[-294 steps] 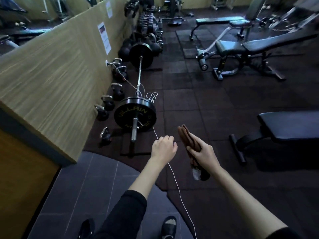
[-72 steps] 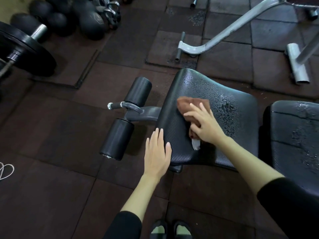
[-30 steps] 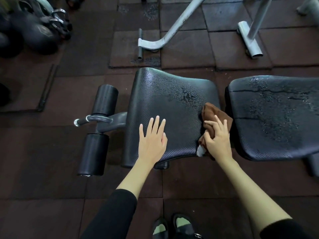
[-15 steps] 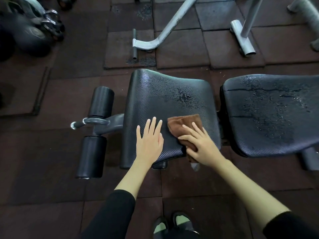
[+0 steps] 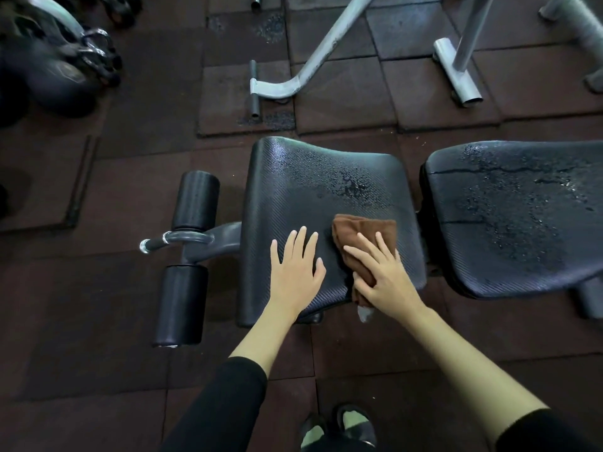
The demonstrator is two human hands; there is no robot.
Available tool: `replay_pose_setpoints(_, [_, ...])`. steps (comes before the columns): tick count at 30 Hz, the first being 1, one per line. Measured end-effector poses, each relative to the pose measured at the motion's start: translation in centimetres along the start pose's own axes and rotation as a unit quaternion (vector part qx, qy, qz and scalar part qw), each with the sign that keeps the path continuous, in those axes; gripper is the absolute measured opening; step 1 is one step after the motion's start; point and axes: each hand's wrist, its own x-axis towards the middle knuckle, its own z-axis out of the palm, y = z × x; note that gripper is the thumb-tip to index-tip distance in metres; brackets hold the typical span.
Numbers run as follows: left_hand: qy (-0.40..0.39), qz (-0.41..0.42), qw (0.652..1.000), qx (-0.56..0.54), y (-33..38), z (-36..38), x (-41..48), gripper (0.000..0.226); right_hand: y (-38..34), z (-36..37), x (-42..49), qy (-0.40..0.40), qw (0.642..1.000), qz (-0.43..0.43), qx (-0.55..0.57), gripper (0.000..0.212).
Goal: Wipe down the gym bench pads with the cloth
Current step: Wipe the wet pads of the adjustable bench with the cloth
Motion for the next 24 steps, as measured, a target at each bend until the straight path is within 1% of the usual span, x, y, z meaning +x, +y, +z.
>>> replay_pose_setpoints(2, [0.009, 0.002, 1.0, 0.0, 0.0, 0.0, 0.1, 0.051, 1.2, -0.9, 0.6, -0.028, 0.999, -0.033, -0.012, 0.063])
replay_pose_setpoints(5, [0.016, 0.005, 1.0, -0.002, 0.2, -0.1, 0.7, 0.05, 2.3, -1.8, 1.7, -0.056, 0.996, -0.061, -0.031, 0.072])
replay_pose_setpoints(10, [0.017, 0.009, 1.0, -0.01, 0.9, 0.0, 3.1, 0.049, 4.0, -2.9, 4.1, -0.082, 0.992, -0.087, -0.042, 0.072])
replay_pose_setpoints(13, [0.018, 0.007, 1.0, -0.012, 1.7, 0.1, 4.6, 0.049, 5.2, -4.0, 7.0, -0.08, 0.991, -0.099, -0.032, 0.071])
replay_pose_setpoints(17, [0.017, 0.006, 1.0, -0.016, 2.7, 0.7, 7.1, 0.049, 7.8, -5.5, 12.1, -0.071, 0.995, -0.067, -0.001, 0.072])
replay_pose_setpoints(19, [0.011, 0.0, 1.0, -0.019, 3.0, 1.1, 8.0, 0.049, 8.4, -6.2, 14.6, -0.051, 0.996, -0.078, 0.015, 0.07])
replay_pose_setpoints(20, [0.008, -0.002, 1.0, -0.017, 3.1, 1.3, 8.3, 0.049, 7.0, -7.1, 15.8, -0.04, 0.995, -0.088, 0.026, 0.07])
replay_pose_setpoints(23, [0.003, -0.003, 1.0, -0.005, 3.2, 1.9, 8.6, 0.05, 7.9, -7.4, 18.2, -0.011, 0.997, -0.026, 0.07, 0.07])
replay_pose_setpoints(24, [0.002, -0.004, 1.0, -0.001, 3.2, 2.0, 8.6, 0.05, 9.6, -6.8, 18.5, -0.013, 0.997, -0.005, 0.076, 0.071])
